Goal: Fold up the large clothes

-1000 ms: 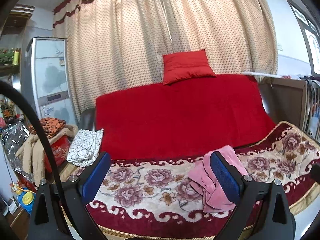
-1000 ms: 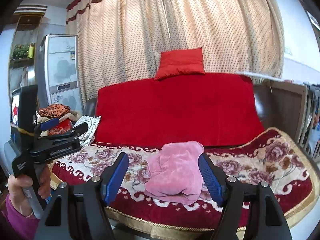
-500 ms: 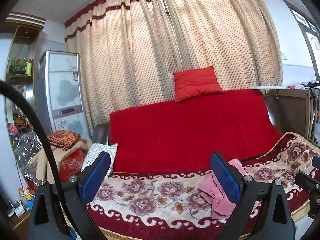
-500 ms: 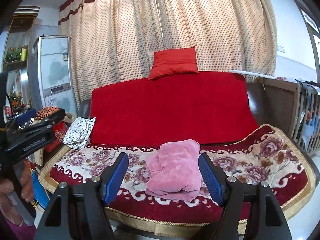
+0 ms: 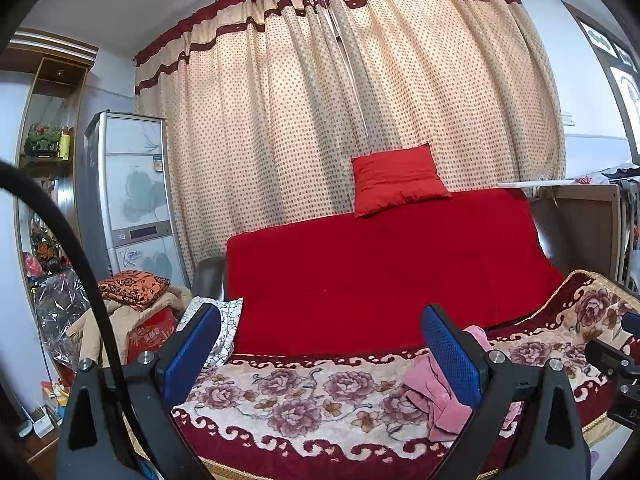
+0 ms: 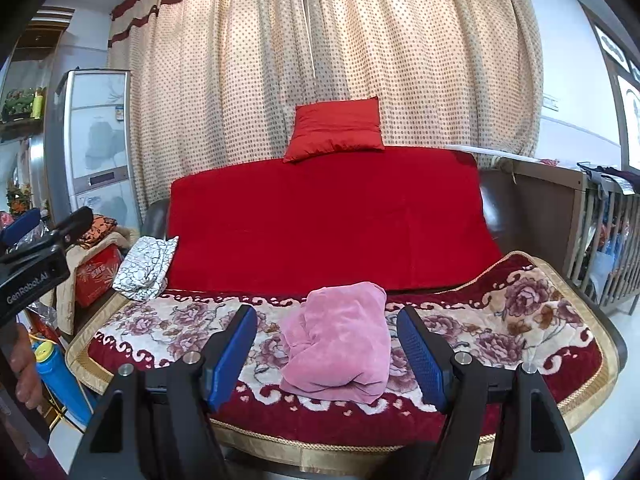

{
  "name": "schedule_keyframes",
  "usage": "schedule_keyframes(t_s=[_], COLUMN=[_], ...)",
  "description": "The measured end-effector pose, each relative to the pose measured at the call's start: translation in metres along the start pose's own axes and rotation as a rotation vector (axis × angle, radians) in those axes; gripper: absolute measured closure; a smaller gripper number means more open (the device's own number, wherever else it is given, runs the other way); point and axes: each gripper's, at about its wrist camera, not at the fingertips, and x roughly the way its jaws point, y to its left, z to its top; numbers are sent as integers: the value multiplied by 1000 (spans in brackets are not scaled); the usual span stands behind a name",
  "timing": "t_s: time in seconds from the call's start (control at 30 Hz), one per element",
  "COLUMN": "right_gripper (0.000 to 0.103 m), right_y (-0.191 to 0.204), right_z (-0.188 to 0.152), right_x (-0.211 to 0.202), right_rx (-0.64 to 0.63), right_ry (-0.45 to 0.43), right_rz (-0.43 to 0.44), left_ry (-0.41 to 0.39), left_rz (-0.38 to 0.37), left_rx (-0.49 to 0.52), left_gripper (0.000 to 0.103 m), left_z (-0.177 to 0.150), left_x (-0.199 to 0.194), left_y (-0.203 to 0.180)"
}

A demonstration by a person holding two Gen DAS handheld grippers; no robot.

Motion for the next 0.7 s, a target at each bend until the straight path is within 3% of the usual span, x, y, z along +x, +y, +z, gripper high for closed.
schedule_keyframes(t_s=[0.7], right_gripper=[27], right_y=[10], right_z=[4], right_x=[-14], right_rx=[-28], right_ry=[-36], right_rz=[14], left_ry=[-5], left_rz=[13], left_rx=[-2], left_gripper=[3], left_z=[-1], left_x=[-6], left_y=[5])
